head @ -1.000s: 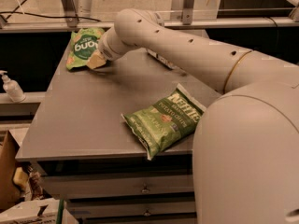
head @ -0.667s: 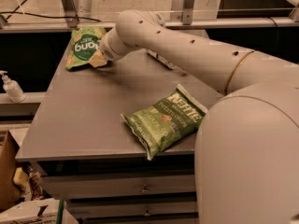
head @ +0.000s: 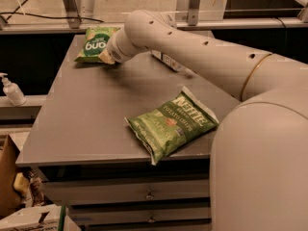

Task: Pick green rice chip bag

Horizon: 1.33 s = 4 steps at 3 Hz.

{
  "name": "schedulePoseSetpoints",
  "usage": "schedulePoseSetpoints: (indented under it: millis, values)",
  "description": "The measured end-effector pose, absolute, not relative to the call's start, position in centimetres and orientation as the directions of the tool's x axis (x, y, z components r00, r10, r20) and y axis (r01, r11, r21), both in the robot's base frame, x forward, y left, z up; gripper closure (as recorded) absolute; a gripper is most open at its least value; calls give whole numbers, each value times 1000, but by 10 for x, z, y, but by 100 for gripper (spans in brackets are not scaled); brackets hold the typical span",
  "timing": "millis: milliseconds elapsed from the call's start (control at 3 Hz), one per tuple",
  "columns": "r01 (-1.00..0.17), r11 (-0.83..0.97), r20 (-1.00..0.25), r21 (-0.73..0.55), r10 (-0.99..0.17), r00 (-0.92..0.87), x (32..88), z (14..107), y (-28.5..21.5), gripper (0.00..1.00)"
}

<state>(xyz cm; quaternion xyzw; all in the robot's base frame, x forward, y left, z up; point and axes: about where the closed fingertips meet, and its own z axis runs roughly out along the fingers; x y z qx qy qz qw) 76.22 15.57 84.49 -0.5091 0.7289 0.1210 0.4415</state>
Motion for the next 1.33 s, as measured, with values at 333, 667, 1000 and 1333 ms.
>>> schedulePoseSetpoints:
  millis: [333,667,1000,1333]
  values:
    - [-840,466,-790,-277,-608,-77,763,863,152,100]
    - [-842,470,-834,-264,-550,-46,762,897,150,100]
    - [-844,468,-878,-261,-479,6,765,943,147,100]
    - [-845,459,-910,-273,-409,71,763,990,141,100]
